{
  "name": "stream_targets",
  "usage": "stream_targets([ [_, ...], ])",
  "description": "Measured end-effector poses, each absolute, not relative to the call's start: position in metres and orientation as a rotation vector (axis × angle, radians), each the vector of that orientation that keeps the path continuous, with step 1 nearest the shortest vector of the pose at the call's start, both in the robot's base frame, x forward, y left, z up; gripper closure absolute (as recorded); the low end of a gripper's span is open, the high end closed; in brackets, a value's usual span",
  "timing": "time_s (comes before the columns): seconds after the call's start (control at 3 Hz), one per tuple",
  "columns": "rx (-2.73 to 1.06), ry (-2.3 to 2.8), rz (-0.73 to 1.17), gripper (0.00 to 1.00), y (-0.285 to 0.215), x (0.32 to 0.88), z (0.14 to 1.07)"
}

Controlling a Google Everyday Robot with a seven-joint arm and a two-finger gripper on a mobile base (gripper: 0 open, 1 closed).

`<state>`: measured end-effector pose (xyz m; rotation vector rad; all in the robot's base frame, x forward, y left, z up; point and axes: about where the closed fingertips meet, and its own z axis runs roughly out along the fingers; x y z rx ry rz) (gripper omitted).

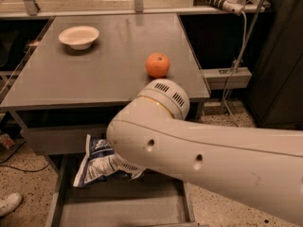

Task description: Pick blue chip bag from middle drawer and place on counter

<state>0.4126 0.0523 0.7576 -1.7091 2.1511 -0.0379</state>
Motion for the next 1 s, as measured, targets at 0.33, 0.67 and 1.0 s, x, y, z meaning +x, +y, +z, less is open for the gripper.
stream_targets([
  [0.33, -1.65, 2.1, -0.065, 1.0, 0.052, 0.424, 0.807],
  [0.67, -1.624, 2.033, -0.077, 1.0, 0.055, 0.433, 0.848],
  [1.0, -1.623, 2.028, -0.076, 1.0, 0.056, 0.434, 0.851],
])
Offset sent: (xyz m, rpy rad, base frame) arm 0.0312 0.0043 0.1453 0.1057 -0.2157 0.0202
